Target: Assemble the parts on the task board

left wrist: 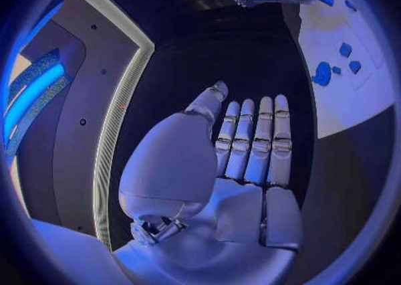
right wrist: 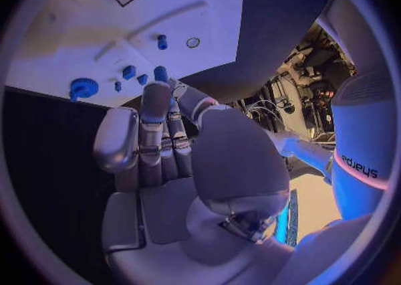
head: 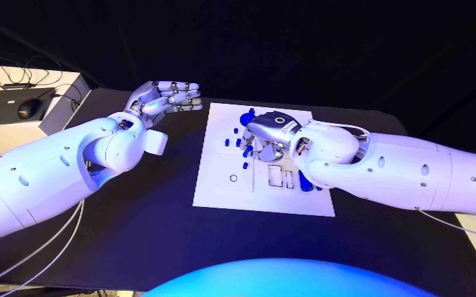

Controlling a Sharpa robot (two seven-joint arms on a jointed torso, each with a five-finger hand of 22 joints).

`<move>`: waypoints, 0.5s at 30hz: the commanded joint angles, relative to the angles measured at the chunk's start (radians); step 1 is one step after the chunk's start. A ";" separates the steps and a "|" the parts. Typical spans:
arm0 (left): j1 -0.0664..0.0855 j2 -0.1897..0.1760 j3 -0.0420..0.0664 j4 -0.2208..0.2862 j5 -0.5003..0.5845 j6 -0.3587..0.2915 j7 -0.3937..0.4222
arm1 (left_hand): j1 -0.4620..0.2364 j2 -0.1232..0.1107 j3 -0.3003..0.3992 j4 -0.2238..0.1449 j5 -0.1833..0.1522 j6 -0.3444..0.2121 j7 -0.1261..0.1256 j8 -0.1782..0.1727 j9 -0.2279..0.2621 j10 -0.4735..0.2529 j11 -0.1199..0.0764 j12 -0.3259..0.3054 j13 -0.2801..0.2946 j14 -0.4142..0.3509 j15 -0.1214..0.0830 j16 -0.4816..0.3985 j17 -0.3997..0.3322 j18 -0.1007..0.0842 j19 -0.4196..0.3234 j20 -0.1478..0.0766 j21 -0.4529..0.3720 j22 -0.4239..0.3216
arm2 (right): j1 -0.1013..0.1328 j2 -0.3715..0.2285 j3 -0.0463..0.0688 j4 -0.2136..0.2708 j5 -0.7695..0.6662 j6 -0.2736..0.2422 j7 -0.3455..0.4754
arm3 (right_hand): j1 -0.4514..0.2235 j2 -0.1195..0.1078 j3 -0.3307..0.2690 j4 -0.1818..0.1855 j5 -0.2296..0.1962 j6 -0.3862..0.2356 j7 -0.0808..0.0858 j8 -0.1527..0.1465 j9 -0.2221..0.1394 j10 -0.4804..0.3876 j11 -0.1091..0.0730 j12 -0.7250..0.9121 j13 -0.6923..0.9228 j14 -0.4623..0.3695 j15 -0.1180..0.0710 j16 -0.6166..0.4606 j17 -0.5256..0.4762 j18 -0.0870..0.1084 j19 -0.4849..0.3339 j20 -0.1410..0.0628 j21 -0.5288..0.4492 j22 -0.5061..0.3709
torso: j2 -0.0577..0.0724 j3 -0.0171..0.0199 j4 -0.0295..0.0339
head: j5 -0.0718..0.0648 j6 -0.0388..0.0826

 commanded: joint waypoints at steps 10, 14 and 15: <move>-0.001 0.003 0.001 0.005 0.005 0.014 0.006 | 0.008 0.004 0.000 0.003 0.002 0.000 0.006 0.000 -0.001 -0.005 -0.001 -0.001 -0.001 -0.004 -0.001 0.006 -0.001 -0.013 0.008 0.000 0.006 -0.002 | -0.043 0.067 -0.010 -0.018 -0.124 0.074 -0.041 | 0.032 0.042 0.000 -0.007 0.007 0.006 0.001 -0.001 -0.001 0.139 -0.064 0.006 0.005 -0.004 0.001 0.005 0.002 -0.005 0.066 -0.008 0.004 0.141 | 0.001 0.0012 -0.0002 | 0.023 -0.011; -0.001 0.003 0.001 0.005 0.005 0.015 0.006 | 0.008 0.004 0.000 0.003 0.002 0.000 0.006 0.000 -0.001 -0.005 -0.001 -0.001 -0.001 -0.004 -0.001 0.006 -0.001 -0.013 0.008 0.000 0.006 -0.002 | -0.052 0.076 -0.012 -0.020 -0.130 0.080 -0.042 | 0.030 0.043 0.002 -0.009 0.007 0.006 0.002 -0.001 -0.001 0.138 -0.064 0.006 0.005 -0.004 0.001 0.005 0.003 -0.005 0.066 -0.008 0.003 0.141 | 0.001 0.0017 -0.0011 | 0.027 -0.014; -0.001 0.002 0.001 0.006 0.005 0.015 0.006 | 0.008 0.004 0.000 0.003 0.002 0.000 0.006 0.000 -0.001 -0.005 -0.001 -0.001 -0.001 -0.004 -0.001 0.006 -0.001 -0.013 0.008 0.000 0.006 -0.002 | -0.054 0.078 -0.012 -0.021 -0.131 0.081 -0.042 | 0.030 0.043 0.002 -0.009 0.007 0.006 0.002 -0.001 -0.001 0.138 -0.064 0.006 0.005 -0.004 0.001 0.005 0.003 -0.005 0.066 -0.008 0.003 0.141 | 0.001 0.0017 -0.0012 | 0.028 -0.015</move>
